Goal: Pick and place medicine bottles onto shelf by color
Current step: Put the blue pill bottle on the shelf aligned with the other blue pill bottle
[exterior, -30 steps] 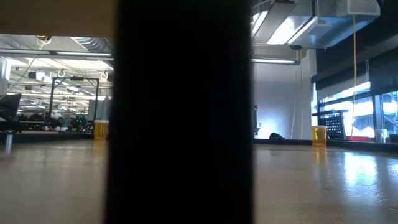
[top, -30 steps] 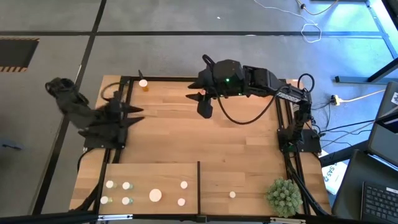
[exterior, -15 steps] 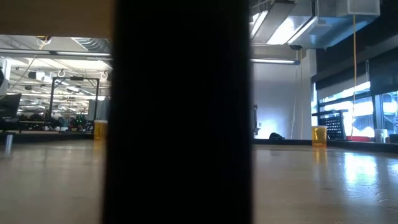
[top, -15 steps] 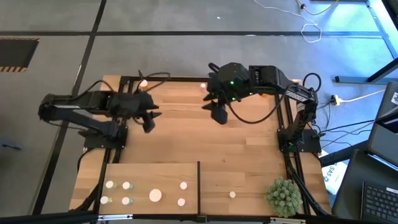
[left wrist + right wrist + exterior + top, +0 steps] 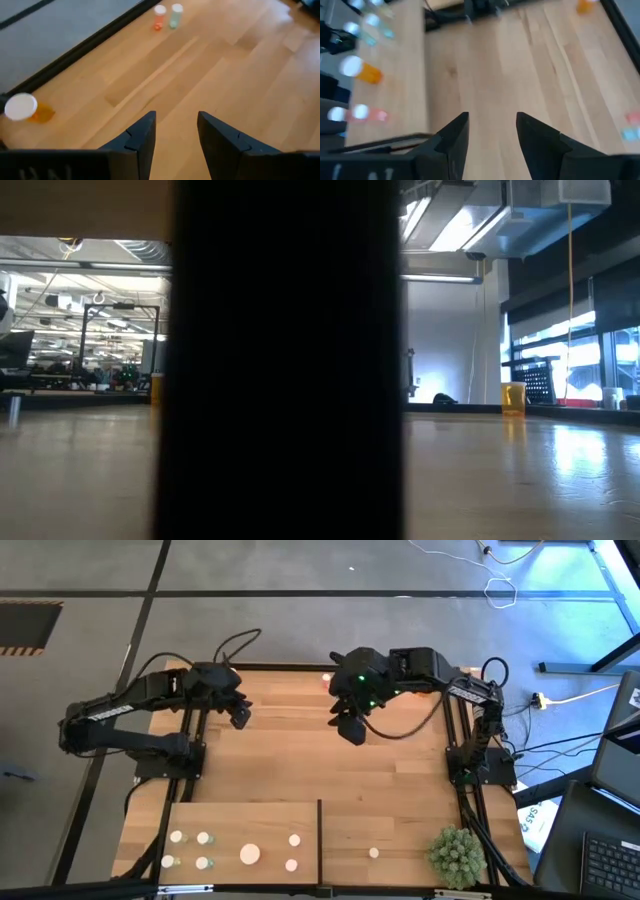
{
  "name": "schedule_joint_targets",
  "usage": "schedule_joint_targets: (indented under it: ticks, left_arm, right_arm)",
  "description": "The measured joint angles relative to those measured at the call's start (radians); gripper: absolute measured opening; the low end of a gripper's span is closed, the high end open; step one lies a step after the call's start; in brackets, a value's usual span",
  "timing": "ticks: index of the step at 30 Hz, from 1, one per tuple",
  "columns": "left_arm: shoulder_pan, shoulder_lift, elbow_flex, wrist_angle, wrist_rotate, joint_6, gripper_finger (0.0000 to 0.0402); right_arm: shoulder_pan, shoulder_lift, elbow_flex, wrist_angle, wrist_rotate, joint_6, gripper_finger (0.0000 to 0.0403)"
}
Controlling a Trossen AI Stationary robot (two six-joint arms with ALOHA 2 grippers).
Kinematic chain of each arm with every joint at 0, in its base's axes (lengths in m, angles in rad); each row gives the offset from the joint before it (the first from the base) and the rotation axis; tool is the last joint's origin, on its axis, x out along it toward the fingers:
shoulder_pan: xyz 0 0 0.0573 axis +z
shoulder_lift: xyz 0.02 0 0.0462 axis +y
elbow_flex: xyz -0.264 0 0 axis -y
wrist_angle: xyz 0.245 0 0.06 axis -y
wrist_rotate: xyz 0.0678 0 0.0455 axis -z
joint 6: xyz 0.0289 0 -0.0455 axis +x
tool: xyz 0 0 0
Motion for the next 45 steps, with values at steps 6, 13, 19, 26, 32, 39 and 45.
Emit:
schedule_joint_targets:
  ticks: [6, 13, 19, 26, 32, 39, 45]
  left_arm:
    - [0.028, 0.0, 0.0, -0.001, 0.027, -0.049, 0.0138]
    - [0.03, 0.0, 0.0, -0.001, 0.028, -0.121, 0.0138]
    - [0.03, 0.0, 0.0, 0.0, 0.026, -0.121, 0.0138]
    - [0.03, 0.0, 0.0, 0.0, 0.024, -0.121, 0.0138]
    - [0.03, 0.0, 0.001, 0.0, 0.024, -0.121, 0.0138]
    - [0.03, 0.0, 0.001, 0.0, 0.049, -0.121, 0.0138]
    - [0.03, 0.0, 0.001, 0.0, 0.054, -0.121, 0.0138]
  right_arm:
    - [-0.139, 0.057, -0.001, -0.06, 0.005, 0.065, 0.0166]
    - [-0.318, 0.125, -0.001, -0.117, 0.027, 0.123, 0.0166]
    - [-0.406, 0.216, -0.001, -0.113, 0.068, 0.177, 0.0166]
    - [-0.429, 0.326, -0.001, -0.106, 0.067, 0.17, 0.0166]
    - [-0.428, 0.4, -0.001, -0.082, 0.078, 0.223, 0.0166]
    - [-0.43, 0.461, -0.001, -0.055, 0.107, 0.244, 0.0166]
    - [-0.43, 0.482, -0.001, -0.048, 0.125, 0.239, 0.0166]
